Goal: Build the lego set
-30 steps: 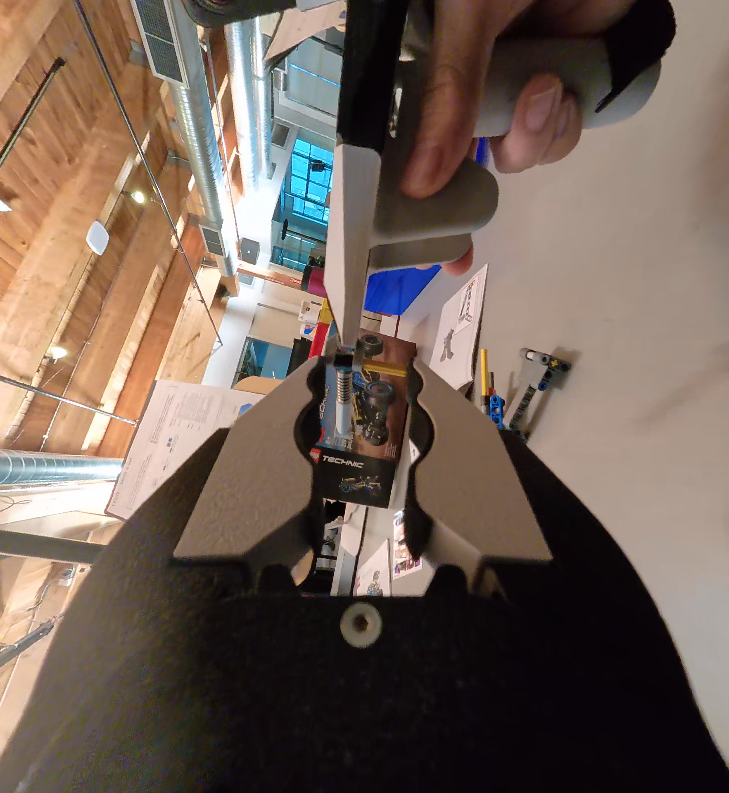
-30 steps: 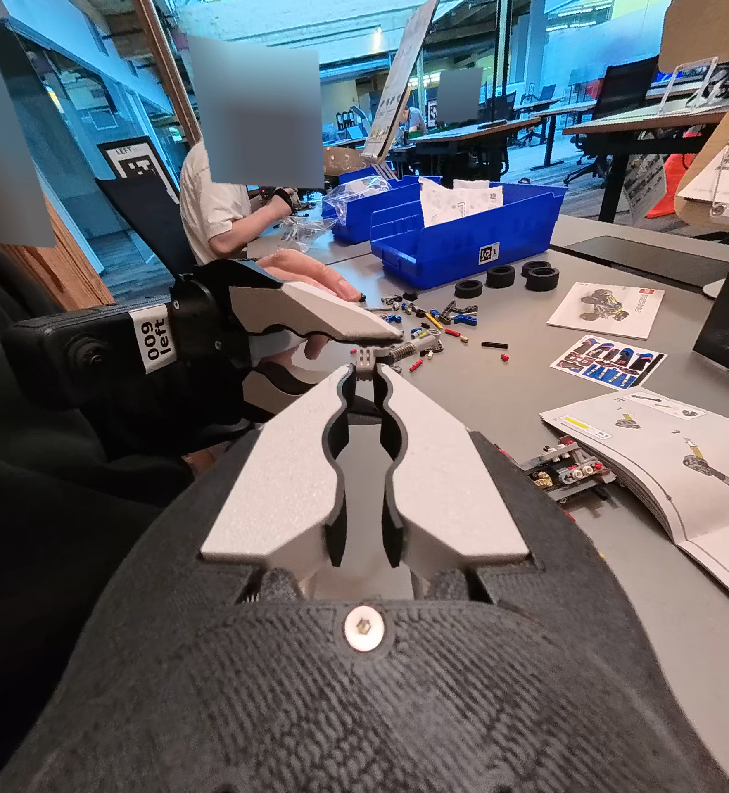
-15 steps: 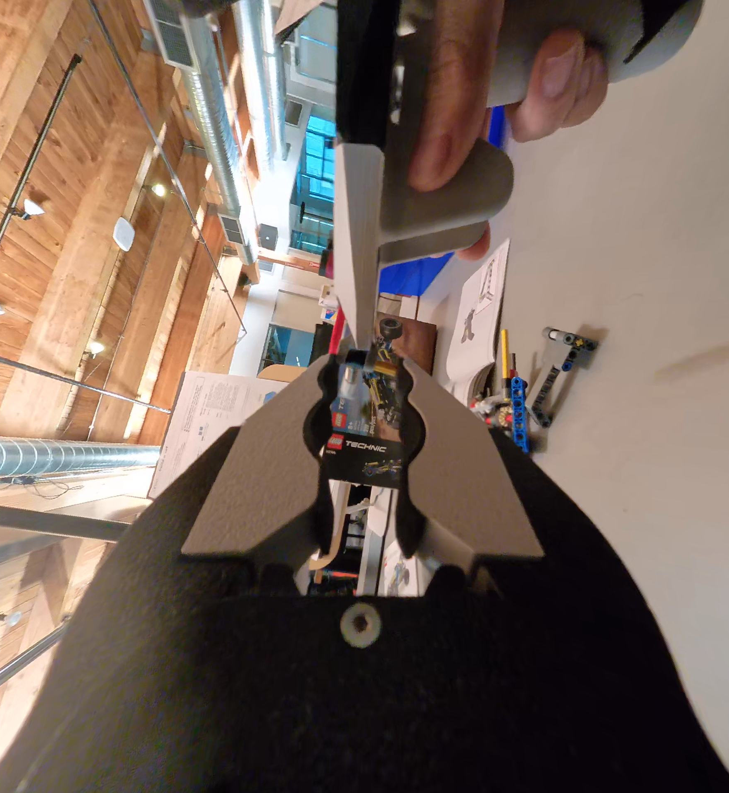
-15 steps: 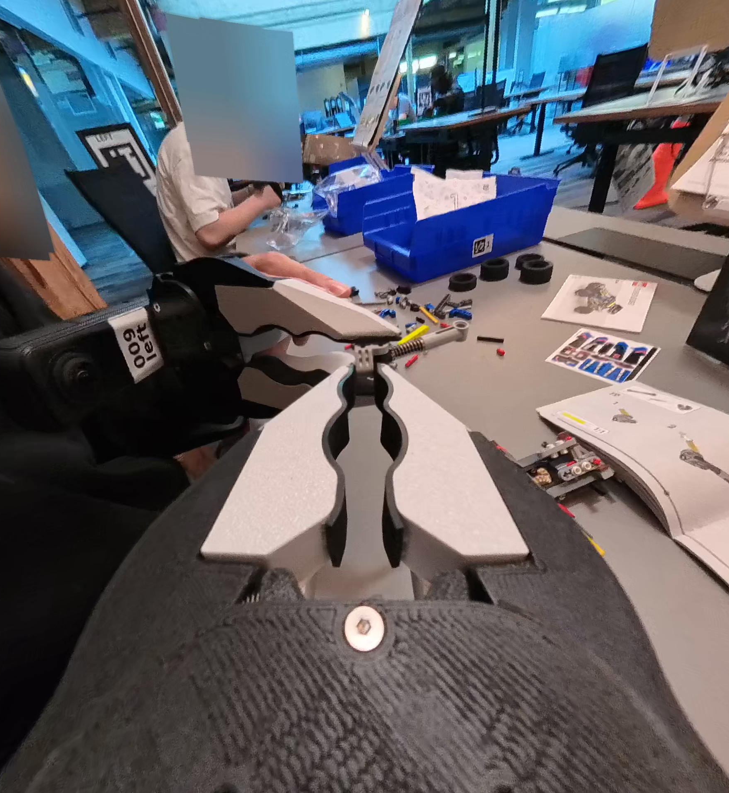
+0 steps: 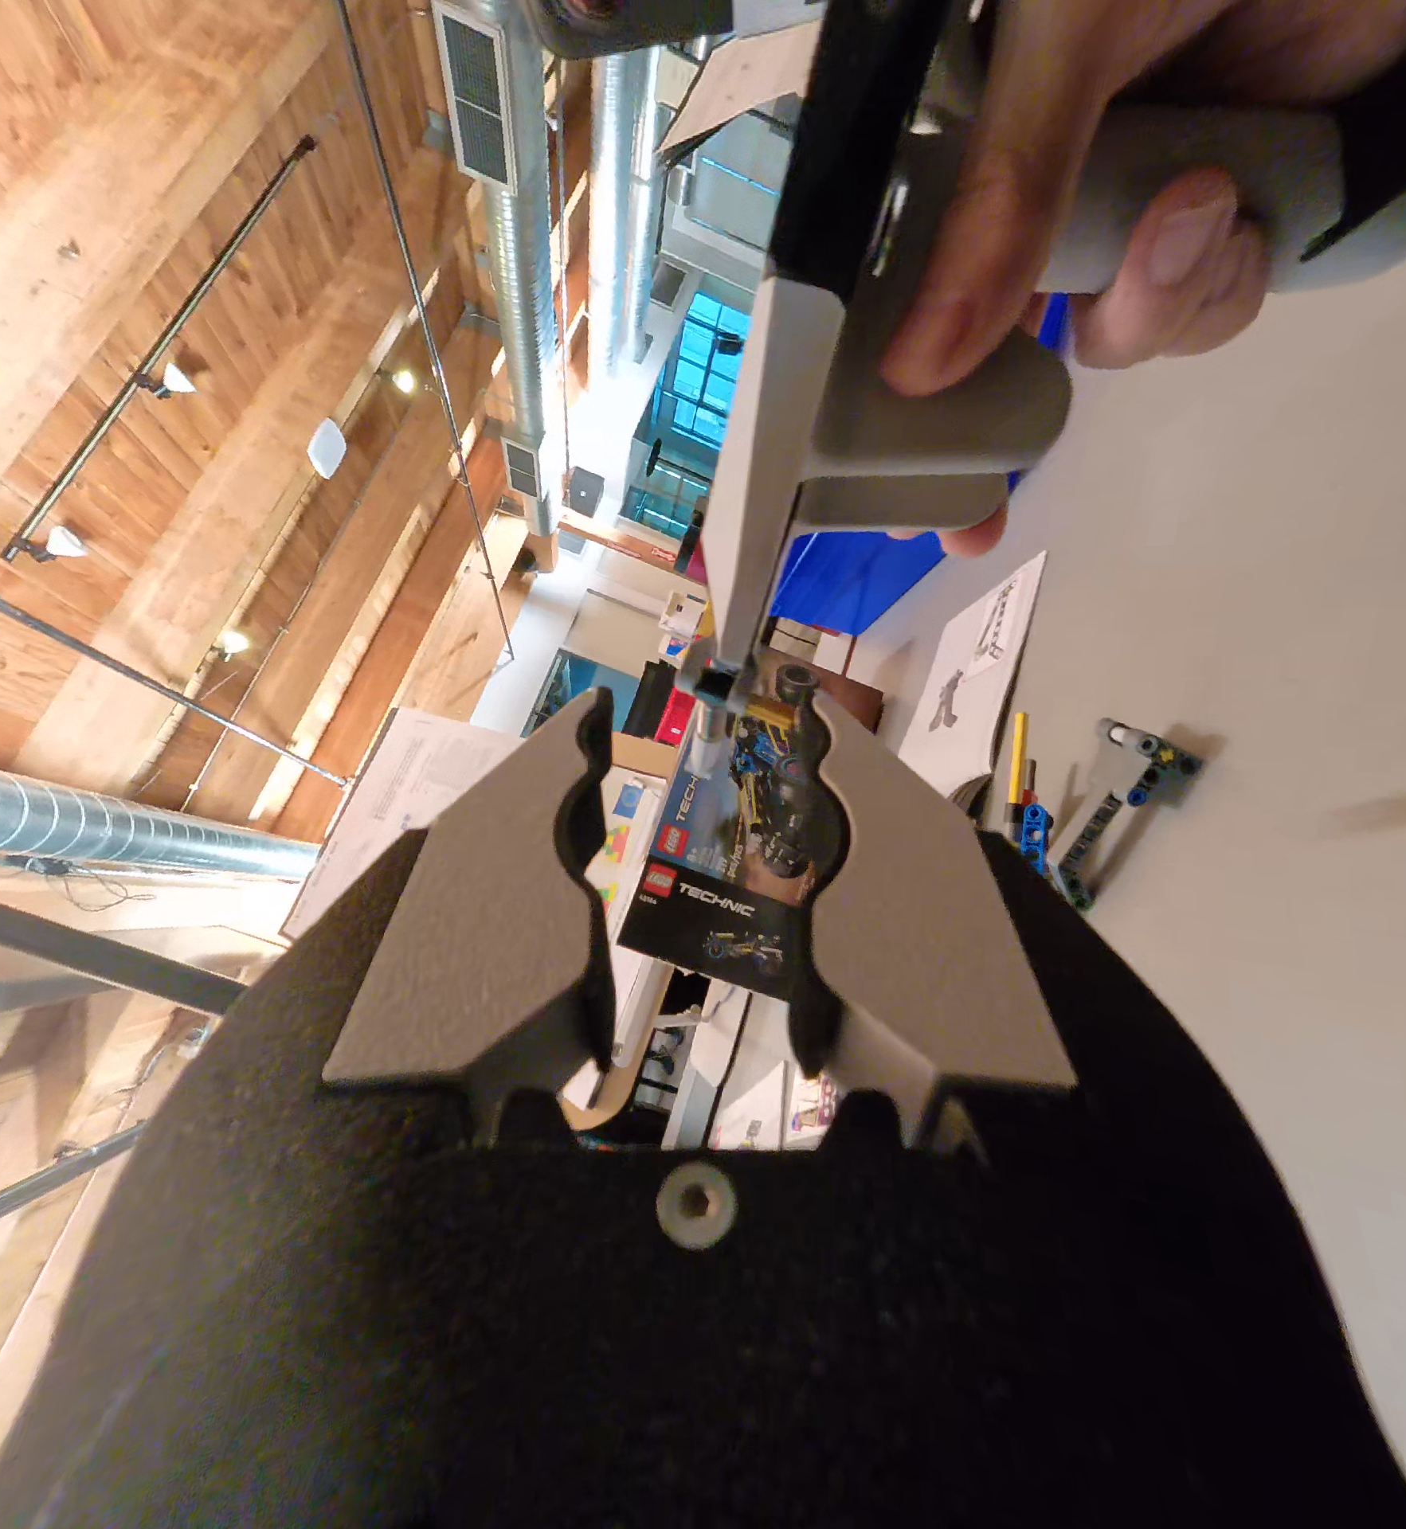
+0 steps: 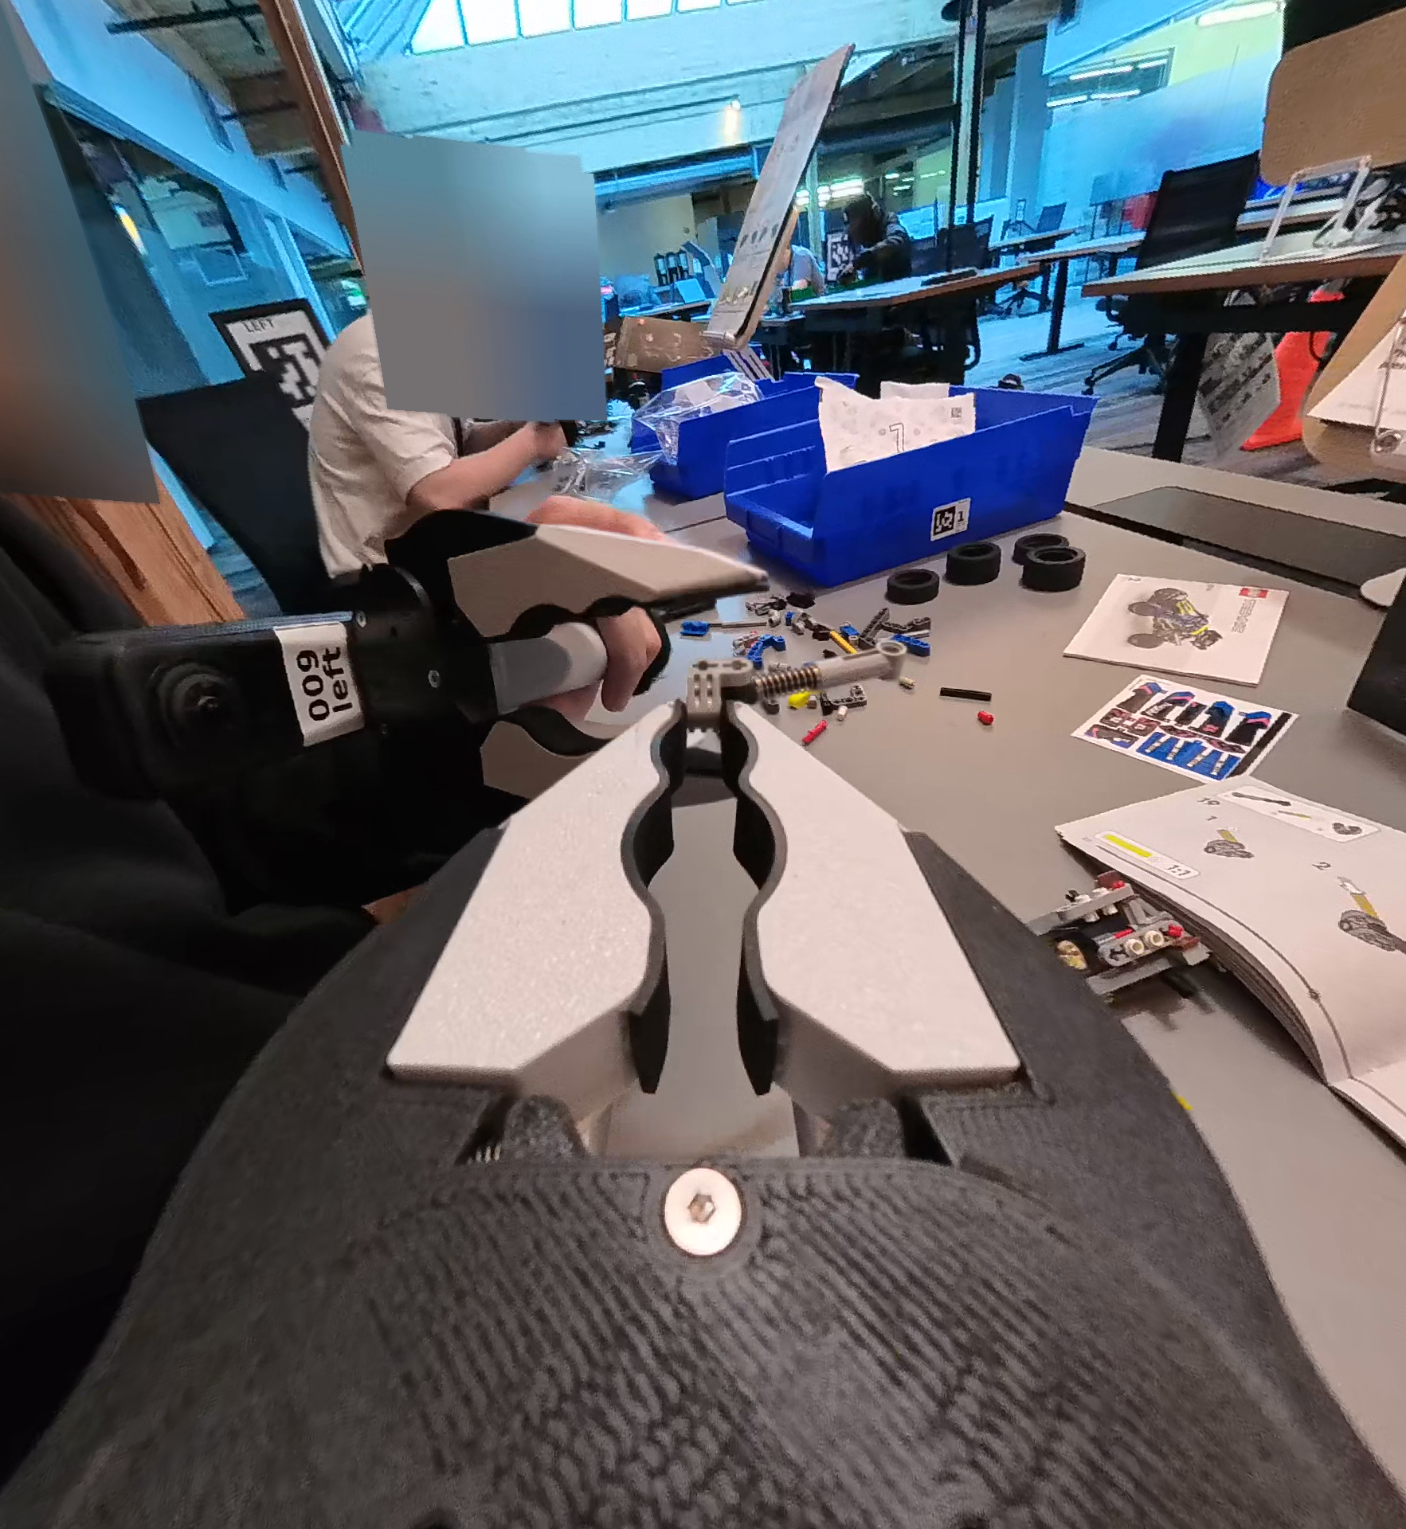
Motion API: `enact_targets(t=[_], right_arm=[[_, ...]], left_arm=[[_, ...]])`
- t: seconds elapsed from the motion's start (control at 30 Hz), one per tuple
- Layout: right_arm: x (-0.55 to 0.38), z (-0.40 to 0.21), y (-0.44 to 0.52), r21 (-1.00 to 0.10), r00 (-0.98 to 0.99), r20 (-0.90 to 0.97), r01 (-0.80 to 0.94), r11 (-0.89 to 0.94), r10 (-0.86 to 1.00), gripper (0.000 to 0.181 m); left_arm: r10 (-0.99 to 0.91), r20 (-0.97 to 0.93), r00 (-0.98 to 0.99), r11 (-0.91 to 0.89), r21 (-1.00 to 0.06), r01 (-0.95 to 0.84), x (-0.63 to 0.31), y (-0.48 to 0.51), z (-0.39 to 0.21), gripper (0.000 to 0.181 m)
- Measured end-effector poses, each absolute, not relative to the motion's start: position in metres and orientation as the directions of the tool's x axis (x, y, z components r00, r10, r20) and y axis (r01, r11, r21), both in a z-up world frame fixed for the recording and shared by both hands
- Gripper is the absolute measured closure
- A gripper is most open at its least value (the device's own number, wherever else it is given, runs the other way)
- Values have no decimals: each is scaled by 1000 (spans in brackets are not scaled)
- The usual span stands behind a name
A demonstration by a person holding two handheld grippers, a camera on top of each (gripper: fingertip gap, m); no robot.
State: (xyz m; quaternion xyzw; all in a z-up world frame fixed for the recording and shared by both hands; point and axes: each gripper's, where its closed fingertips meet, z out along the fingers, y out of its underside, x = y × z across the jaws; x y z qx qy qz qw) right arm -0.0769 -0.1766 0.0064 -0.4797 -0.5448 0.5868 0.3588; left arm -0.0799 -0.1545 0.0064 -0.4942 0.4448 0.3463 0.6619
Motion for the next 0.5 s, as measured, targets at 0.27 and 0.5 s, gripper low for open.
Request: enact_targets(t=[0.27,0.5], right_arm=[[-77,4,-176,-973,-287,-226,119,-199,931,176],[-78,1,-174,-955,-296,-294,128,-268,909,176]], left_arm=[[-6,-948,319,265,-309,-913,-75,-153,-1,156],[-73,-931,357,237,-364,-901,-77,-152,-5,157]])
